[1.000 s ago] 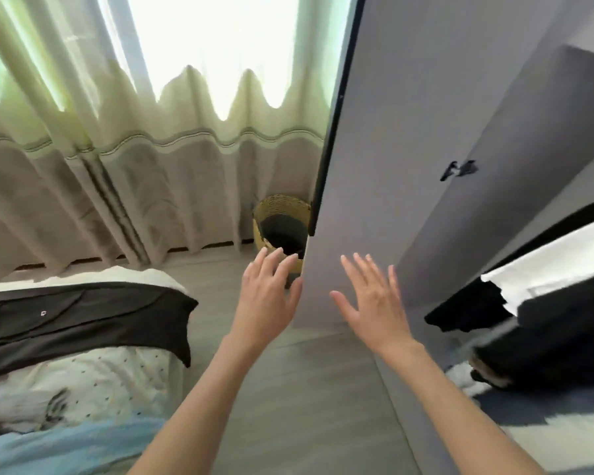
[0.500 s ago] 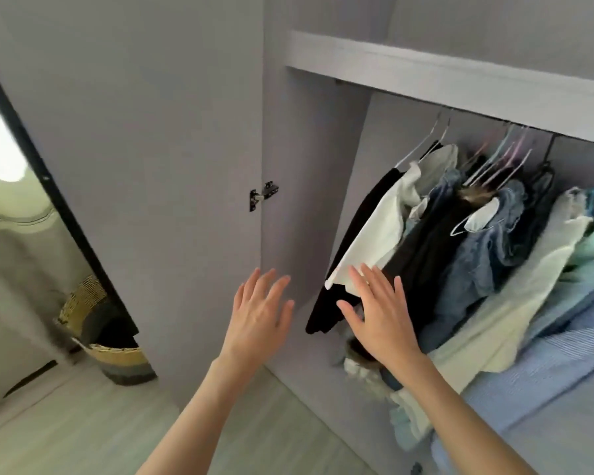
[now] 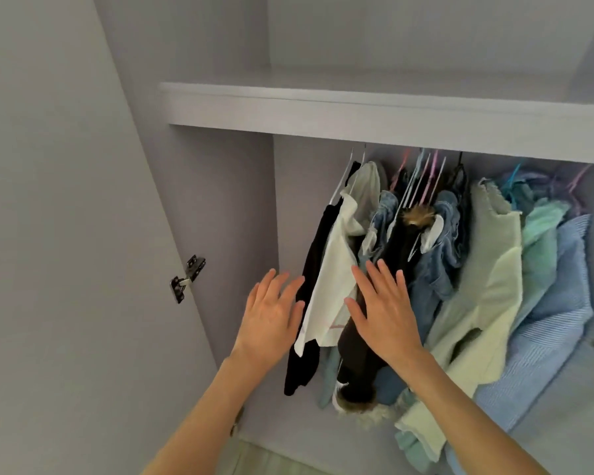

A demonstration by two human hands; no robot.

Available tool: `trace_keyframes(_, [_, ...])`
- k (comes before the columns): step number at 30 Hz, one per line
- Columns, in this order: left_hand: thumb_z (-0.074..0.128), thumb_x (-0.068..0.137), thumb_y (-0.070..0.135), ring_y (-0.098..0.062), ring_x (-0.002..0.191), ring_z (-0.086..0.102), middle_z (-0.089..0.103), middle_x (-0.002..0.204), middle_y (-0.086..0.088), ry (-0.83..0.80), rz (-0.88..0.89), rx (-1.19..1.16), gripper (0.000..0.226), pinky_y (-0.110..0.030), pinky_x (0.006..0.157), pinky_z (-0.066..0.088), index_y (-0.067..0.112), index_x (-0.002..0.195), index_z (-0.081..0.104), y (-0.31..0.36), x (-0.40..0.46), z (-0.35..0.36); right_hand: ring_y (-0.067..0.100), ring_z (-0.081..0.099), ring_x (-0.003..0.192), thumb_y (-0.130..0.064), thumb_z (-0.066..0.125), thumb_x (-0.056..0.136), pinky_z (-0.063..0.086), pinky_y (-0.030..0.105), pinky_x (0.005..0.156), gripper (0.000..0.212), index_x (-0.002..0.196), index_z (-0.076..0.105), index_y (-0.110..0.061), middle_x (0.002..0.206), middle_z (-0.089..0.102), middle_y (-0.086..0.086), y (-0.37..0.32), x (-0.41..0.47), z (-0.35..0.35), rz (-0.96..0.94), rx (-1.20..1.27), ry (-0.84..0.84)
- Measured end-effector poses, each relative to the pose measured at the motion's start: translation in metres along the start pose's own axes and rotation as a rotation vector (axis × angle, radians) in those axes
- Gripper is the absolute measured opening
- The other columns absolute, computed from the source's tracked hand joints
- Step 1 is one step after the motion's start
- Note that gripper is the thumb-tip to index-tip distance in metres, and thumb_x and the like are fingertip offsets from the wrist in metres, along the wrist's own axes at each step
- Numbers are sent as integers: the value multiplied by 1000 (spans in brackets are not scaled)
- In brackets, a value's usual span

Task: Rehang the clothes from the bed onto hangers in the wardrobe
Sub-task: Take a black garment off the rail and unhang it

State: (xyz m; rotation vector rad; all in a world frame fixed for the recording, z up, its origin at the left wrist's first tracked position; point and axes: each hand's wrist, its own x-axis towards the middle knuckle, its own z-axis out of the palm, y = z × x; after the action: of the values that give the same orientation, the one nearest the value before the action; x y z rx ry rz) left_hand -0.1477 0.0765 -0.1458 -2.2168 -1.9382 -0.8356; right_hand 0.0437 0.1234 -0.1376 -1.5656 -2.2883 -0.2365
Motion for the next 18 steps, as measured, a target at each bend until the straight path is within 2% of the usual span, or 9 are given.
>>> trace_keyframes(4, [42,91,23,-34,126,45,53,131,-12,-35,-18,-91,41,-44,102,35,12,129,52,-3,21,23,34,46,127,-37,30,87,25,51,109,54,126,56,-9,130,55,17,4,32,8,73,-29,14])
trace_keyframes(7, [37,98,22,-25,136,30,39,143,-6,-50,-19,-135,42,-32,110,20,15,139,39,-4,50,33,34,46,127,-33,31,88,19,50,109,52,126,56,-9,129,56,18,8,67,12,41,-17,50])
trace_keyframes(9, [41,98,18,-24,136,29,39,143,-6,-20,-20,-165,43,-33,110,22,13,140,37,-7,74,37,34,46,127,-32,30,88,24,52,109,51,127,55,-9,130,55,16,13,94,14,3,-21,55])
trace_keyframes(11, [44,96,17,-25,132,34,43,139,-8,10,-42,-179,43,-37,108,29,10,139,39,-10,98,39,34,42,130,-33,27,90,23,54,108,53,131,52,-11,135,52,15,19,122,14,-45,-32,31])
trace_keyframes(13, [45,96,19,-25,127,38,45,137,-9,5,-69,-183,45,-38,105,36,9,139,37,-11,120,43,31,28,139,-35,24,95,10,50,112,52,139,42,-13,145,39,12,22,143,14,-109,-24,-41])
trace_keyframes(15, [44,97,21,-24,123,39,46,132,-10,-14,-98,-194,47,-35,103,36,9,141,34,-13,137,50,24,8,145,-35,23,100,-4,46,114,50,147,25,-17,155,18,6,28,157,21,-154,-43,-109])
trace_keyframes(16, [45,97,21,-24,122,40,47,130,-10,-20,-107,-205,48,-32,103,35,8,141,33,-13,144,54,22,4,145,-36,20,101,-5,44,115,50,148,21,-18,156,14,3,31,160,26,-156,-58,-138])
trace_keyframes(18, [47,96,19,-21,120,40,46,128,-9,-31,-121,-246,49,-25,101,33,9,142,32,-12,157,60,24,19,142,-38,14,96,6,44,115,56,143,35,-16,151,30,5,37,160,34,-149,-88,-138])
